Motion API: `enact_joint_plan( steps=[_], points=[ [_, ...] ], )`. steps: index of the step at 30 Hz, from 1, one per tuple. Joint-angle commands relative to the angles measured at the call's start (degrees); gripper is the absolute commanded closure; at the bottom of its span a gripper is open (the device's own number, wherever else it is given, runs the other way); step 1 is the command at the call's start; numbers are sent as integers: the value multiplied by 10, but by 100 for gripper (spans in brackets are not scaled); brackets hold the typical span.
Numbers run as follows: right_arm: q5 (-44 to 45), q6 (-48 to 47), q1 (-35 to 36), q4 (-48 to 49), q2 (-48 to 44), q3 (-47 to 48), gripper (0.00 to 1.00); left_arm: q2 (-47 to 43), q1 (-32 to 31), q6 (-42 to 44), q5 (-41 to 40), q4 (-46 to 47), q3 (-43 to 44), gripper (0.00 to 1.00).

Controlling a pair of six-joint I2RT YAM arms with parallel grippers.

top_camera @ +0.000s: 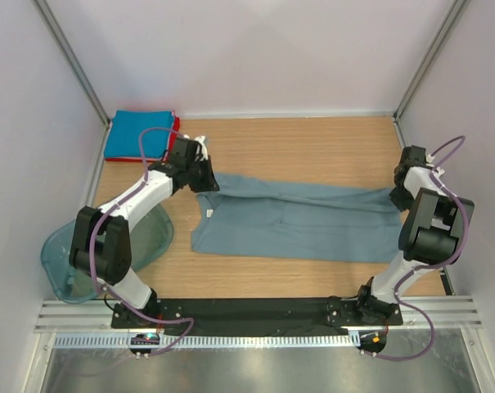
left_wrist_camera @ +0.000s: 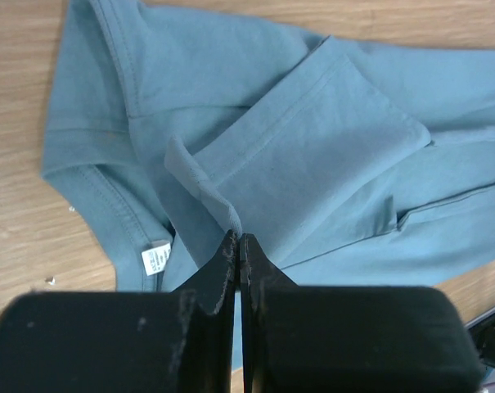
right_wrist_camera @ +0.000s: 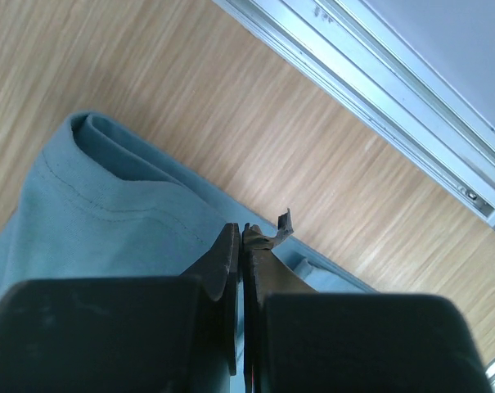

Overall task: Fold and stack the t-shirts
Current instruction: Fold the tshirt

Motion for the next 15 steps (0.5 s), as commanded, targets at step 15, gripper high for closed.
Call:
enact_joint_plan(
  steps=[15],
  points=[
    [36, 26, -5, 18, -89, -82, 98, -31, -2, 24, -1, -47, -37, 99]
  ],
)
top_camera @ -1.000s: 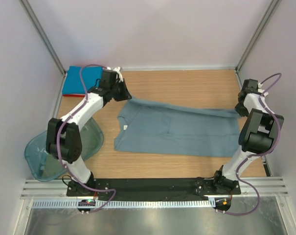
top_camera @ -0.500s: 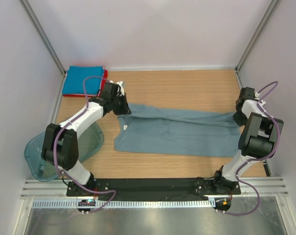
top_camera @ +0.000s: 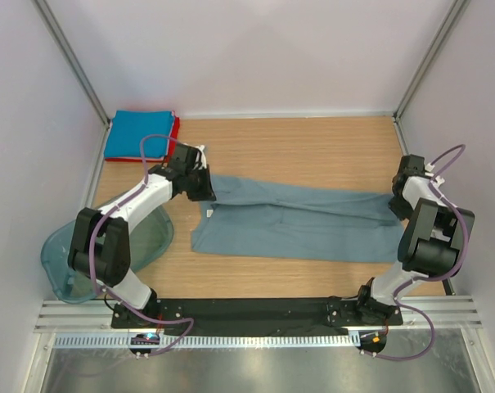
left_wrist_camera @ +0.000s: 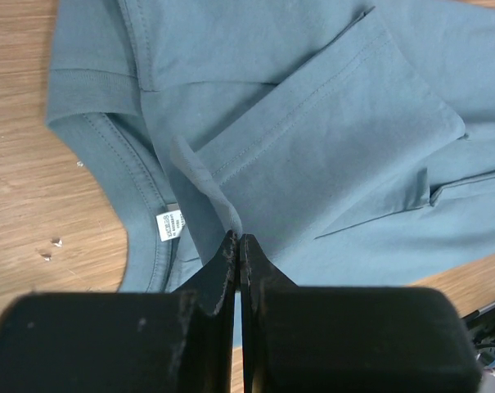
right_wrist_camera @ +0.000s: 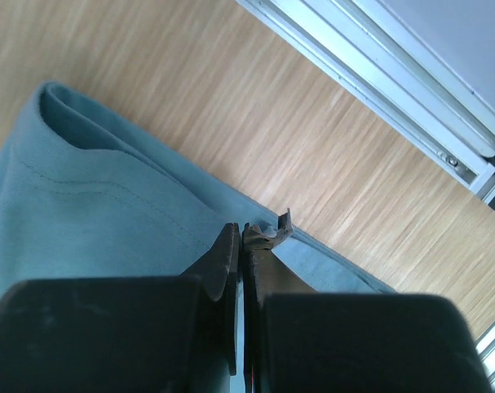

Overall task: Fold and stack the t-shirts
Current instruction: Fold the tshirt

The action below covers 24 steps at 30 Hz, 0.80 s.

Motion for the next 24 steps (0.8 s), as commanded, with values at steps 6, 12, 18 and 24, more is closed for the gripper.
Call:
enact_joint_plan(
  steps=[6, 12, 18, 24],
  points=[
    [50, 49, -8, -19, -44, -21, 89, -12, -5, 18, 10, -24, -7, 98],
    [113, 96, -8, -121, -39, 35, 71, 1, -22, 32, 16, -78, 21, 82],
    [37, 91, 2, -146, -63, 87, 64, -4, -41, 10, -2, -77, 95, 77],
    [-165, 85, 21, -73, -22, 68, 65, 76, -60, -19, 60, -16, 145, 76]
  ],
)
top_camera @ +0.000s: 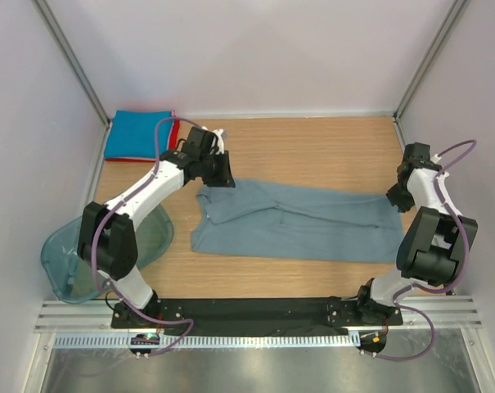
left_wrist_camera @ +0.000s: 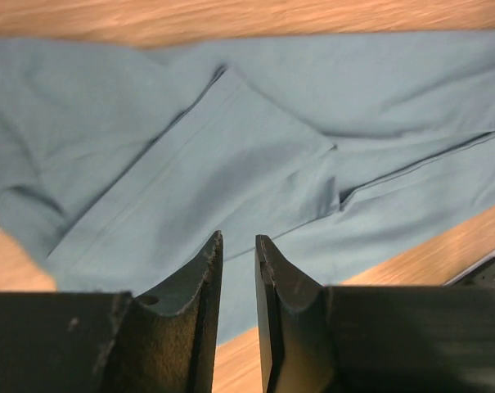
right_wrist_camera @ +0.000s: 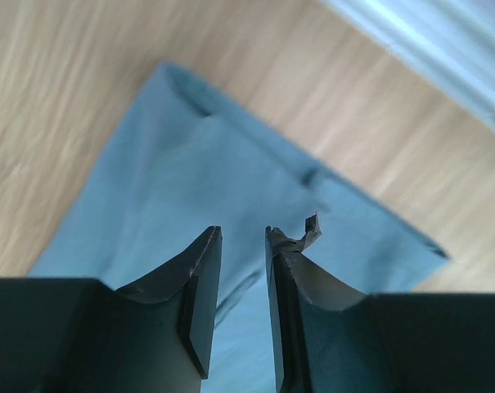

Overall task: Fold and stack the t-shirts
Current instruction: Fold the tshirt

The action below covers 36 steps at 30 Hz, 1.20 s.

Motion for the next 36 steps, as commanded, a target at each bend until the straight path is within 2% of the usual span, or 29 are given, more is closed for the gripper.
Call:
enact_joint_plan(
  steps=[1, 2, 4, 12, 18, 23, 25, 26, 29, 32, 35, 36],
  points=[
    [-137, 11, 12, 49, 32, -12, 65, 62, -6, -15, 55, 64, 22, 76],
    [-171, 5, 14, 71, 39, -16, 66, 78, -13, -11, 56, 64, 31, 76],
    [-183, 5, 15, 80, 51, -34, 68, 100, -15, -13, 67, 59, 46, 77],
    [-111, -34, 8, 84, 44, -86, 70, 108, -16, -17, 49, 48, -17, 78],
    [-105, -37, 6, 89, 21, -59, 70, 123, -17, -22, 33, 0, 20, 77],
    [-163, -37, 5, 102, 26, -57, 69, 119, -16, 5, 41, -13, 33, 71],
    [-200, -33, 11, 112, 26, -65, 69, 129, -16, 18, 17, -26, 45, 70],
    [-244, -30, 19, 121, 25, -64, 69, 130, -16, 22, 4, -43, 48, 70],
    [-278, -30, 68, 130, 28, -48, 68, 109, -12, 12, -63, -45, 44, 70],
    [-338, -24, 124, 148, 45, -16, 66, 107, 14, -3, -88, -42, 58, 66],
    [-362, -20, 182, 149, 78, 33, 65, 135, 41, 5, -53, -42, 101, 64],
    [-363, -18, 193, 146, 92, 45, 65, 159, 45, 38, -28, -36, 126, 63]
  ],
)
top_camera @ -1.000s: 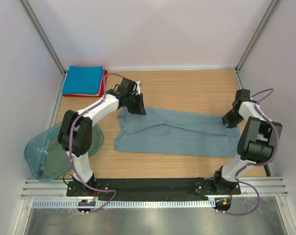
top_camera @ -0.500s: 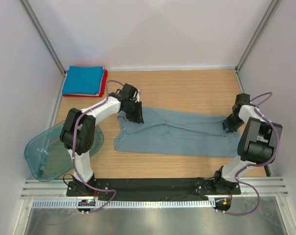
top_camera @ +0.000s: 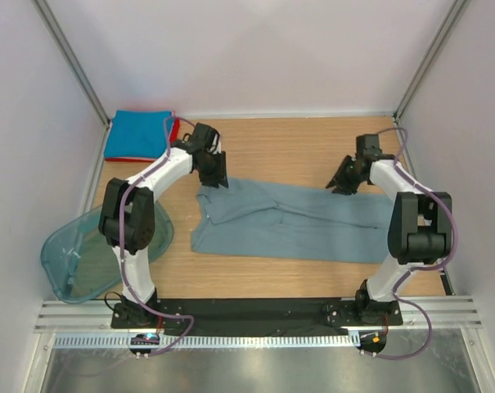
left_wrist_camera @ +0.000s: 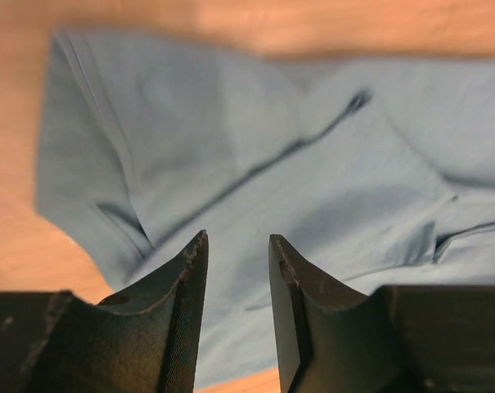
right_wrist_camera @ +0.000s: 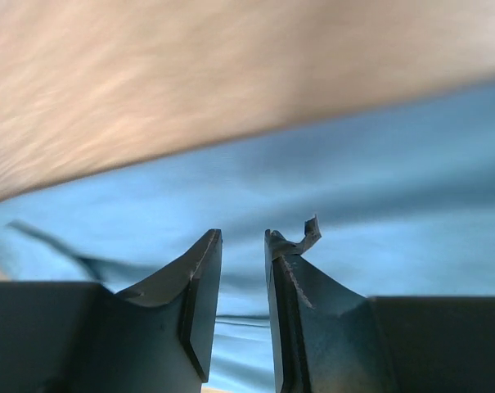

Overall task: Fold and stack the t-shirts
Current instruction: Fold the tshirt

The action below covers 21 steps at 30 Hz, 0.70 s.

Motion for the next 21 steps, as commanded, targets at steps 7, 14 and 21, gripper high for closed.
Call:
enact_joint_plan(
  steps=[7, 14, 21],
  points=[
    [-67, 10, 92, 8, 25, 73, 64, 91, 25, 113, 235, 80, 109, 66],
    [-49, -32, 92, -24, 2, 65, 62, 130, 23, 129, 258, 68, 137, 66],
    [-44, -40, 92, -34, -6, 65, 61, 157, 15, 140, 230, 68, 140, 65]
  ],
)
